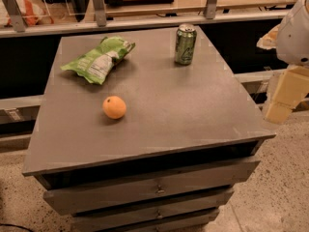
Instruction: Move orange near green can
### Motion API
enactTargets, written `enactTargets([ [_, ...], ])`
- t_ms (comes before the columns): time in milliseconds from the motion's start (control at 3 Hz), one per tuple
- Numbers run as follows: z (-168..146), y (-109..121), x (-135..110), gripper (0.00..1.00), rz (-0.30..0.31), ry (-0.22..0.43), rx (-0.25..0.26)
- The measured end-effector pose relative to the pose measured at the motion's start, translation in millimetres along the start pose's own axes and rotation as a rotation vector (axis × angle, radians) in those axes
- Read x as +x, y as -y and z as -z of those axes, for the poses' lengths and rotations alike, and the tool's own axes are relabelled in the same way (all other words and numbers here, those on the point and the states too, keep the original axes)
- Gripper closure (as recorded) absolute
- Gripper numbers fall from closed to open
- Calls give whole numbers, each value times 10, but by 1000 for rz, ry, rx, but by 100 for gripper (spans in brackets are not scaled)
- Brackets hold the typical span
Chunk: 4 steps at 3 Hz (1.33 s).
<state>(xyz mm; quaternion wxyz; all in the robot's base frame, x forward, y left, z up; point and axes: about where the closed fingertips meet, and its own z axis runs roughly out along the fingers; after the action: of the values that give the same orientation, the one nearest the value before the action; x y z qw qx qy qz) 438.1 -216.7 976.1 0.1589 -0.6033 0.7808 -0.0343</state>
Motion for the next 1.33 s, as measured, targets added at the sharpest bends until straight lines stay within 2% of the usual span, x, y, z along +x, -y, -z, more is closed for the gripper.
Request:
enactTargets([
  [333, 0, 0, 0, 0, 0, 0, 0],
  [667, 5, -28, -45, 0, -26, 34, -1],
  [1000, -82, -248, -217, 0, -121, 135, -14],
  [1333, -323, -575, -557, 0, -197, 291, -62],
])
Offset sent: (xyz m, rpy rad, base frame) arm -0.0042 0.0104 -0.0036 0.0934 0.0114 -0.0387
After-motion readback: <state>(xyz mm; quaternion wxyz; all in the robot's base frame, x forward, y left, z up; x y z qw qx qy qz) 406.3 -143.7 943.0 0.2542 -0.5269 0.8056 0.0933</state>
